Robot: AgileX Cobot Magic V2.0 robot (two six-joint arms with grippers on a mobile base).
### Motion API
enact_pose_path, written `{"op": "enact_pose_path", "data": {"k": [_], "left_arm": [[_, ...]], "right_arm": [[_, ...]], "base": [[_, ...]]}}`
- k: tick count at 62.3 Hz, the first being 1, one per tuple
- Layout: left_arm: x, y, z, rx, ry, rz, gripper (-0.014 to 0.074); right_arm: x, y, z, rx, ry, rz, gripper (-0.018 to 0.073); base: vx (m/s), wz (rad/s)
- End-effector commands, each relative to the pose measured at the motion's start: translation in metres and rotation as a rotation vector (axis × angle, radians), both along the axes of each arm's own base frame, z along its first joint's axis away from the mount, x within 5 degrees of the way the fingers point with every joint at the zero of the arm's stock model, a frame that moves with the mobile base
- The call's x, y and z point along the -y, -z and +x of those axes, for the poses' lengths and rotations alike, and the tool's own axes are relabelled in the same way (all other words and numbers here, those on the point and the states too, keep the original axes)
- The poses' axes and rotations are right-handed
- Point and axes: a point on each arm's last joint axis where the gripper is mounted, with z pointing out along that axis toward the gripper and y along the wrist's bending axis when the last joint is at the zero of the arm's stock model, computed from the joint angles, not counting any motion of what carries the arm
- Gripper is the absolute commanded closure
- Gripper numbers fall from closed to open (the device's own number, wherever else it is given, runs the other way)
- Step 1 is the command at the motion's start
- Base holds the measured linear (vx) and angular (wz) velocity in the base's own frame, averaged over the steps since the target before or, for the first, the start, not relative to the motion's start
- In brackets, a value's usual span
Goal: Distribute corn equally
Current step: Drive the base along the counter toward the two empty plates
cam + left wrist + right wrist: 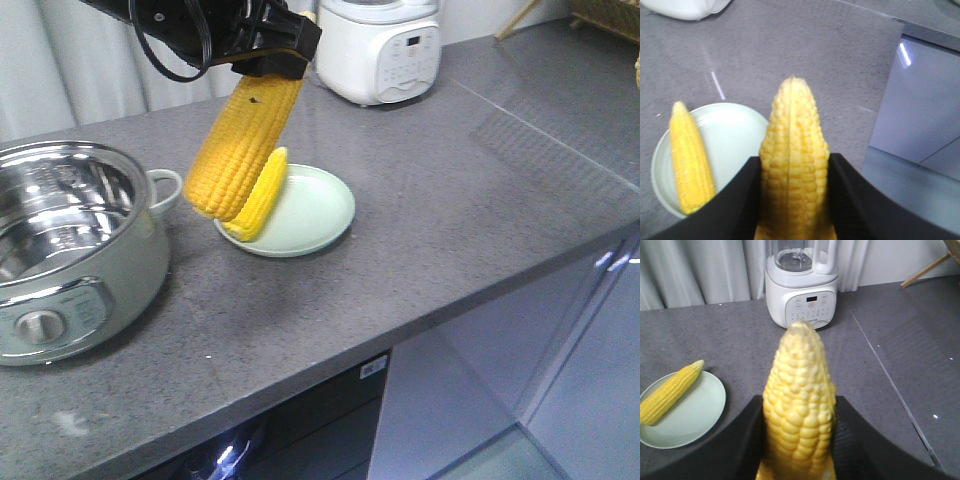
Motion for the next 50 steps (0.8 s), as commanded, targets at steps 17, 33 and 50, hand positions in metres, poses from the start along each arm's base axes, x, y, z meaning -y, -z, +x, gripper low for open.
{"op": "enact_pose_path", "data": {"k": [17, 33, 50], "left_arm": [[-0.0068, -0.0325, -0.0172, 0.111, 0.004, -0.088, 0.0603], [-0.0068, -0.0325, -0.0172, 0.111, 0.004, -0.088, 0.0603], [-0.0068, -0.0325, -0.0172, 0.111, 0.004, -0.088, 0.0603]], "right_arm": [[-0.0033, -0.0149, -0.0174, 0.059, -0.006, -0.003, 0.0564], [-0.0033, -0.0149, -0.0174, 0.059, -0.006, -0.003, 0.0564], [-0.0033, -0.0149, -0.0174, 0.059, -0.006, -0.003, 0.0564]], "base": [[-0.02, -0.3], [-0.03, -0.29], [-0.03, -0.28]]}}
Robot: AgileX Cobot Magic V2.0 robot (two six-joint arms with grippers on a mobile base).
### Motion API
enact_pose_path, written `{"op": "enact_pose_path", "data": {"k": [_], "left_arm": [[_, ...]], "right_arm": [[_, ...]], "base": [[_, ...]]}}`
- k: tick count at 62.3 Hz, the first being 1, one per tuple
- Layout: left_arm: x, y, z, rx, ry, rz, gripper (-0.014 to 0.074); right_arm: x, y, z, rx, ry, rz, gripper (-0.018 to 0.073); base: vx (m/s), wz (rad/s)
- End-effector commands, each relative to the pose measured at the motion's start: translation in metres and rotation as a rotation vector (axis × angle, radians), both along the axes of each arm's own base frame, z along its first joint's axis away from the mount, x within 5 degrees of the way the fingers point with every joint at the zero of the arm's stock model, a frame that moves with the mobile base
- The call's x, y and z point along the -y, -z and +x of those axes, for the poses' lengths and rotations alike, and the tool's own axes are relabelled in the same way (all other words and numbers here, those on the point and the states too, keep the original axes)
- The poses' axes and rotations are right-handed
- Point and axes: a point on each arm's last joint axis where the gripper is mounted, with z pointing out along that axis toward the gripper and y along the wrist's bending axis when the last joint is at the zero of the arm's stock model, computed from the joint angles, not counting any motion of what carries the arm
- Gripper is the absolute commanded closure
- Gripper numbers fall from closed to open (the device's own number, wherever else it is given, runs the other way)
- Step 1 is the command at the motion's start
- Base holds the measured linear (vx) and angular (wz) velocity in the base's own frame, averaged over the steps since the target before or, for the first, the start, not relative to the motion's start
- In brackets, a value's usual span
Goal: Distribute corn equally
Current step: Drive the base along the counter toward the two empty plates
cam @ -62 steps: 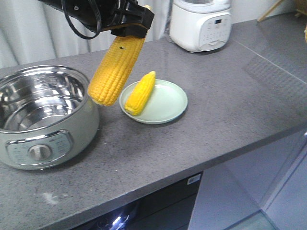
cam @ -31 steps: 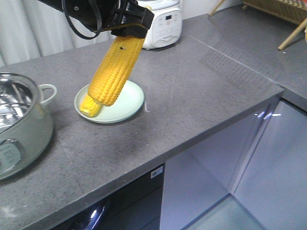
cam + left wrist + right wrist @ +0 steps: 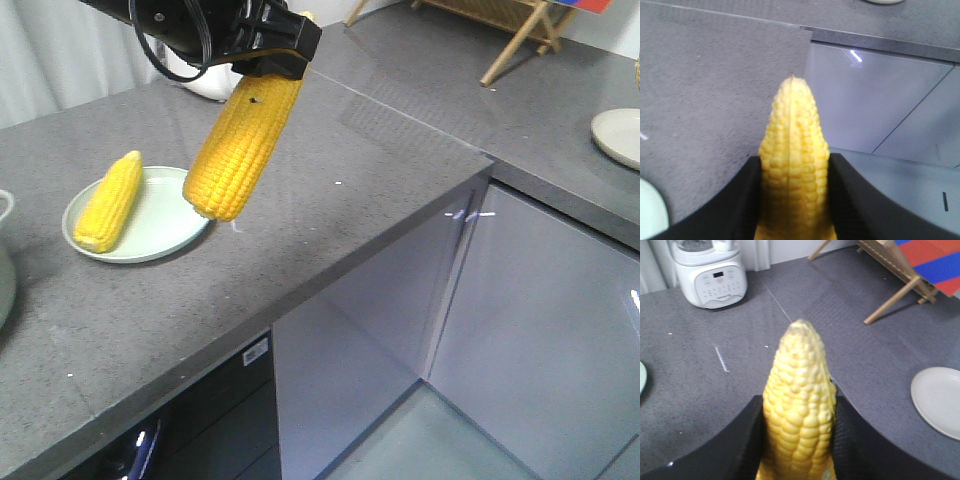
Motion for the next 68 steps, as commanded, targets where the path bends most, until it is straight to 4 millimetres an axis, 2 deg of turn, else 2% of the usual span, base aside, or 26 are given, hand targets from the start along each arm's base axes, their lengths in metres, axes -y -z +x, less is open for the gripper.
{"op": "enact_pose_path", "data": {"k": [1, 68], "left_arm": [[-0.0068, -0.0325, -0.0172, 0.111, 0.004, -0.088, 0.0603], [-0.0068, -0.0325, -0.0172, 0.111, 0.004, -0.088, 0.0603]], "right_arm": [[-0.0033, -0.0149, -0.0174, 0.059, -0.006, -0.003, 0.0564], [-0.0033, -0.0149, -0.0174, 0.059, -0.006, -0.003, 0.0564]], "base": [[-0.03, -0.29], [-0.04, -0.38]]}}
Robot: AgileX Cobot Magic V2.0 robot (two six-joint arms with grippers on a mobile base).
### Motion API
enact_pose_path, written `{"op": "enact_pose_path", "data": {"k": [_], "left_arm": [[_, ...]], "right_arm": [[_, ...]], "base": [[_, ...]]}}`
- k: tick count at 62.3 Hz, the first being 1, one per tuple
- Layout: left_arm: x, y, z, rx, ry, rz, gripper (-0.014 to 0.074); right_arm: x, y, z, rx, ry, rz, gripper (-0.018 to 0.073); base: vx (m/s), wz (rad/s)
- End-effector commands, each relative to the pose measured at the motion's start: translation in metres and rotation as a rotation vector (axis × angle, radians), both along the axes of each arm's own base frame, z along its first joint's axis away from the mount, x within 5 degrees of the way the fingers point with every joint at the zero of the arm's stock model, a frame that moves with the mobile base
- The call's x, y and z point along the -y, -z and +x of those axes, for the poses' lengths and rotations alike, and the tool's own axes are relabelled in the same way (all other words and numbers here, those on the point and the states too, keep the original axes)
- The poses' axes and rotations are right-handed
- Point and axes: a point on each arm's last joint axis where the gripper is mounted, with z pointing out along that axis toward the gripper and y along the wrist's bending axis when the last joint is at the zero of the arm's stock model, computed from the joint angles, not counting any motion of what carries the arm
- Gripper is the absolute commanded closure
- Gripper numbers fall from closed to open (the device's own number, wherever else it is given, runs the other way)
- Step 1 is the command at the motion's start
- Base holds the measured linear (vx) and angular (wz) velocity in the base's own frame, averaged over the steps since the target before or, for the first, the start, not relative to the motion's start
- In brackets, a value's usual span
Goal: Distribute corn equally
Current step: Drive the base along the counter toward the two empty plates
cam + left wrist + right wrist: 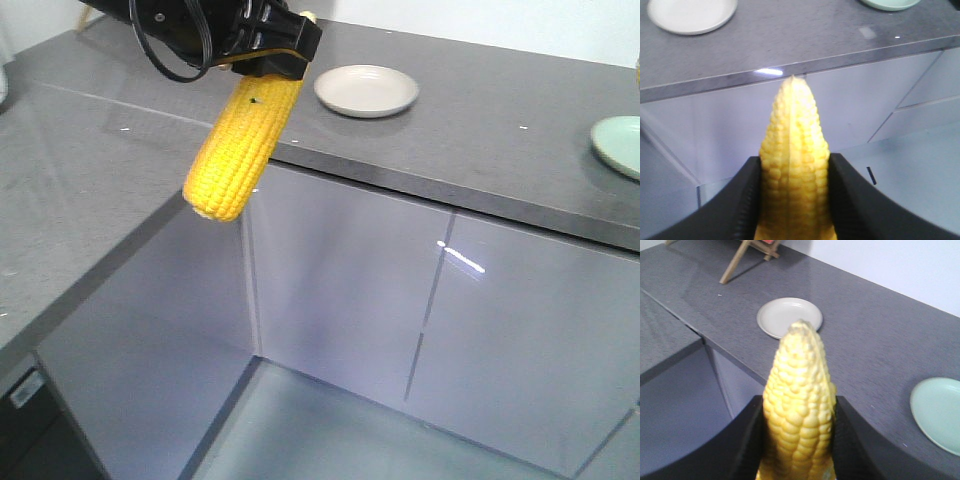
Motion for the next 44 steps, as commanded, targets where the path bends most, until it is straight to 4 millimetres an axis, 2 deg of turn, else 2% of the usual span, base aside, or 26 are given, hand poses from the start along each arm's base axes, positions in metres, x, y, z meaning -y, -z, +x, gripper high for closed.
{"op": "enact_pose_path", "data": {"k": [1, 44], "left_arm": [[-0.0068, -0.0325, -0.0172, 0.111, 0.004, -0.088, 0.0603], [-0.0068, -0.0325, -0.0172, 0.111, 0.004, -0.088, 0.0603]], "right_arm": [[-0.0033, -0.0149, -0.0174, 0.059, -0.006, -0.003, 0.0564], [-0.0033, -0.0149, -0.0174, 0.059, -0.006, -0.003, 0.0564]], "base": [[-0.04, -0.45], [-0.04, -0.35]]}}
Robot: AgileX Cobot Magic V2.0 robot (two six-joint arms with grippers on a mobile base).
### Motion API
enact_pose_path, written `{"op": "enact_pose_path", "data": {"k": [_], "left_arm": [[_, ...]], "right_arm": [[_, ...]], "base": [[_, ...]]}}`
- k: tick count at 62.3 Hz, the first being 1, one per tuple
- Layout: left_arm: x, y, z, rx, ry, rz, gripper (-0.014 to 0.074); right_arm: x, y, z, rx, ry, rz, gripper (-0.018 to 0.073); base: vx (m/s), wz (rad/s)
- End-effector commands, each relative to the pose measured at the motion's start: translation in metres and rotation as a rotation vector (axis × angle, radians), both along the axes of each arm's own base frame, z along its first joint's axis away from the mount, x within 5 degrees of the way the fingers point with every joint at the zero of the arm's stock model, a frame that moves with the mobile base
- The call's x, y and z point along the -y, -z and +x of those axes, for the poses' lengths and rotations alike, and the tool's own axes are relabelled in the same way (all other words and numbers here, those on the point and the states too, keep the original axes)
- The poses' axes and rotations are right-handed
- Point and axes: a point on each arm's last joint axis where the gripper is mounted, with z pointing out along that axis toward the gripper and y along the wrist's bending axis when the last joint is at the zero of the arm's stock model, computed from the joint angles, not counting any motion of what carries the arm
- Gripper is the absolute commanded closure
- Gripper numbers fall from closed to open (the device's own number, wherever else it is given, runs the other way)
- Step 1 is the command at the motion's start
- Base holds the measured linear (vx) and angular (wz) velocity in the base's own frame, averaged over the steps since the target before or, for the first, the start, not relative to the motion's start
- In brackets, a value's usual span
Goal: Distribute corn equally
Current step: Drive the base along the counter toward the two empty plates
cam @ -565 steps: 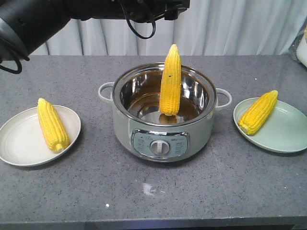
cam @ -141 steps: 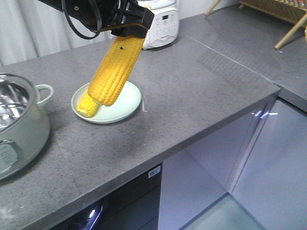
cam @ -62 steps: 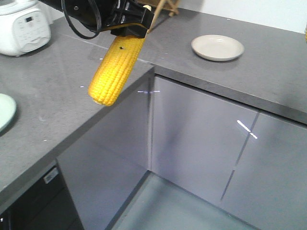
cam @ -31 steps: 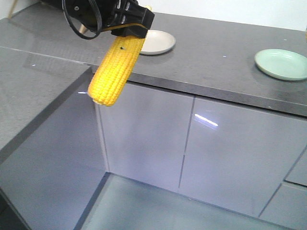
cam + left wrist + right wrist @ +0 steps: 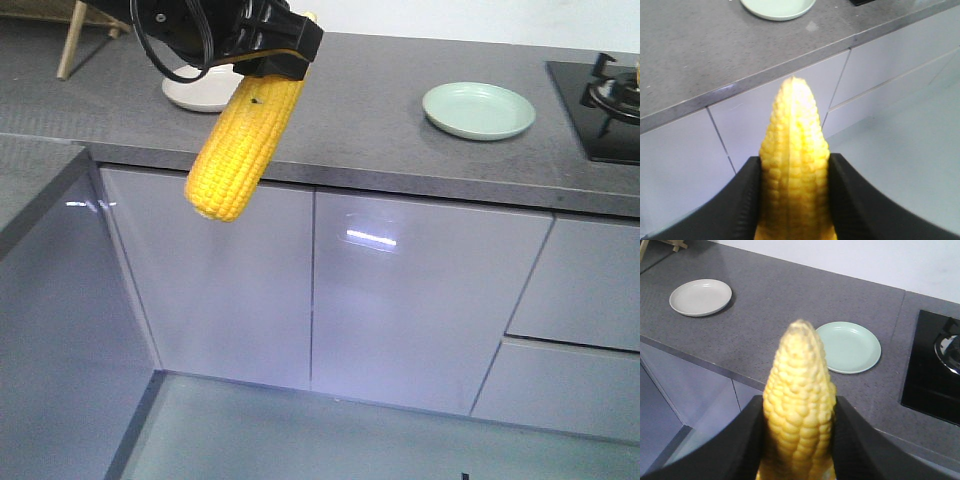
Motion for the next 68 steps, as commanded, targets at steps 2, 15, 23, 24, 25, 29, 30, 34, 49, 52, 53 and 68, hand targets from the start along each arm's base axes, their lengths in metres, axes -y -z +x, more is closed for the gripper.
{"op": "enact_pose_path", "data": {"k": [2, 15, 23, 24, 25, 29, 30, 34, 49, 52, 53, 68], "left_arm": [[-0.0068, -0.0325, -0.0172, 0.111, 0.004, -0.088, 0.0603], [-0.0068, -0.0325, -0.0172, 0.111, 0.004, -0.088, 0.0603], [-0.0068, -0.0325, -0.0172, 0.111, 0.004, -0.088, 0.0603], [-0.0068, -0.0325, -0.0172, 0.111, 0.004, -0.088, 0.0603], [-0.0068, -0.0325, -0.0172, 0.111, 0.004, -0.088, 0.0603], [-0.0068, -0.0325, -0.0172, 0.111, 0.004, -0.088, 0.0603], [-0.0068, -0.0325, -0.0172, 0.111, 0.004, -0.088, 0.0603], [-0.0068, -0.0325, -0.0172, 0.111, 0.004, -0.088, 0.0603], [-0.0068, -0.0325, -0.0173, 0.11, 0.005, -0.089, 0.0603], [-0.0068, -0.0324, -0.0173, 0.11, 0.005, -0.089, 0.0603], [-0.0068, -0.0324, -0.0173, 0.11, 0.005, -0.089, 0.0603], [-0.0068, -0.0324, -0.0173, 0.11, 0.005, -0.089, 0.0603]], "right_arm": [[-0.0033, -0.0149, -0.0174, 0.059, -0.006, -0.003, 0.0564], [-0.0033, -0.0149, -0.0174, 0.059, -0.006, -0.003, 0.0564], [-0.0033, -0.0149, -0.0174, 0.059, -0.006, -0.003, 0.0564], [-0.0033, -0.0149, -0.0174, 0.059, -0.006, -0.003, 0.0564], [-0.0033, -0.0149, -0.0174, 0.059, -0.006, -0.003, 0.0564], [-0.0033, -0.0149, -0.0174, 0.059, -0.006, -0.003, 0.0564], [-0.0033, -0.0149, -0.0174, 0.059, -0.006, -0.003, 0.0564], [-0.0033, -0.0149, -0.0174, 0.059, -0.006, -0.003, 0.0564], [-0.0033, -0.0149, -0.0174, 0.059, -0.006, -0.003, 0.0564], [-0.0033, -0.0149, -0.0174, 0.059, -0.006, -0.003, 0.0564], [-0.0033, -0.0149, -0.0174, 0.059, -0.006, -0.003, 0.0564], [-0.0033, -0.0149, -0.0174, 0.059, -0.006, -0.003, 0.0564]], "base": [[-0.04, -0.28], [-0.03, -0.23], [-0.02, -0.14], [-0.01, -0.08], [-0.01, -0.06], [0.0, -0.03], [0.0, -0.01], [0.0, 0.01], [0.01, 0.03], [0.03, 0.02], [0.03, 0.01], [0.05, 0.0]]}}
